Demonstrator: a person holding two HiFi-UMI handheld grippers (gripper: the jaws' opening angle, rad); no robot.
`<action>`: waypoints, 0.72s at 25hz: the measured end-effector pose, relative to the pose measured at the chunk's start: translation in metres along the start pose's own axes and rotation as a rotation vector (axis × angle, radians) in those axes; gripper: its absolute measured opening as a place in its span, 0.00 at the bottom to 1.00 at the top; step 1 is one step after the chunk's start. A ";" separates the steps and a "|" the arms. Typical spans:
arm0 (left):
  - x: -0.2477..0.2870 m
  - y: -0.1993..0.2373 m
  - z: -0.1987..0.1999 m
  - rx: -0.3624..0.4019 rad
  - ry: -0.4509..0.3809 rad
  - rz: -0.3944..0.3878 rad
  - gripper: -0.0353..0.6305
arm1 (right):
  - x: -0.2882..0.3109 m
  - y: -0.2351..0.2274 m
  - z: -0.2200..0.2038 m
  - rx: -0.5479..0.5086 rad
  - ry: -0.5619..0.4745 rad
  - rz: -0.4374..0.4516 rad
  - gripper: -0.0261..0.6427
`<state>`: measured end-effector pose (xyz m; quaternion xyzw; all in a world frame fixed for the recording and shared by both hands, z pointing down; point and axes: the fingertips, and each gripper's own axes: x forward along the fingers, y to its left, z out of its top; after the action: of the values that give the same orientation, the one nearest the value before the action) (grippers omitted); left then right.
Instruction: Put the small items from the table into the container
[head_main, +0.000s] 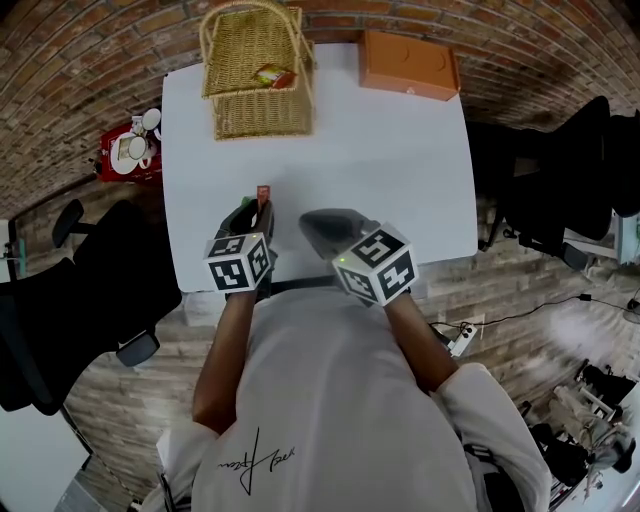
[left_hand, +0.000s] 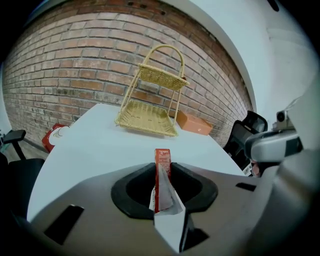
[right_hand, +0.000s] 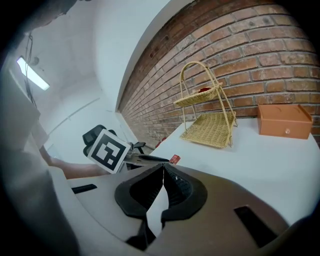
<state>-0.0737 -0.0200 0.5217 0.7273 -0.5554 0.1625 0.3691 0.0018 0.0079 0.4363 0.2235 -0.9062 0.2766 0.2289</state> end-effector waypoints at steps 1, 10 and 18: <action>-0.002 -0.001 0.004 0.004 -0.009 -0.001 0.21 | 0.000 0.000 0.001 -0.001 -0.001 0.001 0.07; -0.012 -0.007 0.024 0.021 -0.054 -0.009 0.21 | 0.003 0.006 0.012 -0.019 -0.019 0.019 0.07; -0.019 -0.011 0.033 0.012 -0.079 -0.017 0.21 | 0.003 0.008 0.016 -0.039 -0.032 0.017 0.07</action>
<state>-0.0748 -0.0293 0.4836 0.7399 -0.5625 0.1339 0.3437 -0.0097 0.0036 0.4224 0.2157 -0.9169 0.2569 0.2161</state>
